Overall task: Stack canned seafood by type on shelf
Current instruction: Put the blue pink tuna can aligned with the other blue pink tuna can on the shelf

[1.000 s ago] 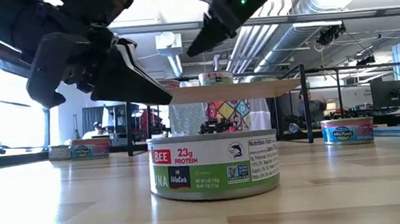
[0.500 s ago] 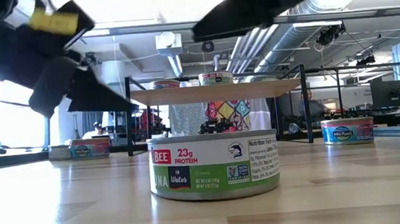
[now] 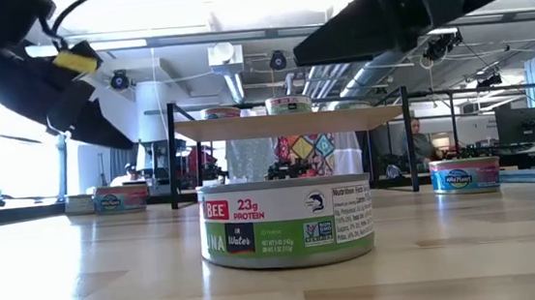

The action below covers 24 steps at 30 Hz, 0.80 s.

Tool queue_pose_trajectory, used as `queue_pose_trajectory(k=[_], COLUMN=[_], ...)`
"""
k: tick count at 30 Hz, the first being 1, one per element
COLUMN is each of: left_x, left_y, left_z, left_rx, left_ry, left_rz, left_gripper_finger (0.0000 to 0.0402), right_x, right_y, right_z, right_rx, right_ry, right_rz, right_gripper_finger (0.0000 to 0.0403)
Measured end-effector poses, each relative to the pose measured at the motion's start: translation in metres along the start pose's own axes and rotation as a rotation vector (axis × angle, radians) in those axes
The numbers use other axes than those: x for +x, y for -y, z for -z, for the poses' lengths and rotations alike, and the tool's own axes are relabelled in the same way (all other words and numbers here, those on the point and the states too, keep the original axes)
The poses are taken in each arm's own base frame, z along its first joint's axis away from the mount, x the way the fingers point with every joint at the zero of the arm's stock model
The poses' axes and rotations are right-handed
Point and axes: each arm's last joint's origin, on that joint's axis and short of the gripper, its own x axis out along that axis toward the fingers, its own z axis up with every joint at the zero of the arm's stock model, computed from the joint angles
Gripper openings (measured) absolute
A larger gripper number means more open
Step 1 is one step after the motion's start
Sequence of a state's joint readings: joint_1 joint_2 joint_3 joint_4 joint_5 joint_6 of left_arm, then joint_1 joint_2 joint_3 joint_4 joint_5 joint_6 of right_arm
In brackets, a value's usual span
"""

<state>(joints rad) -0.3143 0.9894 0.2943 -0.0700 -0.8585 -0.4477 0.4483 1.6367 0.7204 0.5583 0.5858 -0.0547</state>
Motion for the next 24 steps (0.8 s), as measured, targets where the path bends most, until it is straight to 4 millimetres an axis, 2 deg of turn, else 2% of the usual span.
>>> queue_pose_trajectory(k=[3,7,10,18,21,24], left_x=[-0.001,0.003,0.006,0.019,0.024,0.029], left_y=[-0.005,-0.020,-0.029,-0.049,-0.054,-0.059], left_z=[-0.006,-0.010,-0.008,0.004,0.014,0.019], left_rx=[0.100,0.036,0.054,0.113,0.127,0.110], left_ry=[0.022,0.003,-0.056,-0.185,-0.226,-0.242], left_rz=[-0.011,-0.060,-0.070,-0.171,-0.180,-0.182], left_gripper_finger=[0.0005,0.0014,0.0046,0.0176,0.0195,0.0192], right_x=[0.000,0.000,0.000,0.000,0.000,0.000], right_y=[0.001,0.000,0.000,0.000,0.000,0.000], right_z=[0.000,0.001,0.002,0.003,0.003,0.003], right_rx=[-0.005,-0.011,-0.015,-0.021,-0.023,-0.025], right_ry=[-0.001,-0.009,-0.015,-0.026,-0.028,-0.031], right_rz=[0.002,0.001,0.000,-0.002,-0.002,-0.003], right_gripper_finger=[0.0245,0.0245,0.0245,0.0245,0.0245,0.0245])
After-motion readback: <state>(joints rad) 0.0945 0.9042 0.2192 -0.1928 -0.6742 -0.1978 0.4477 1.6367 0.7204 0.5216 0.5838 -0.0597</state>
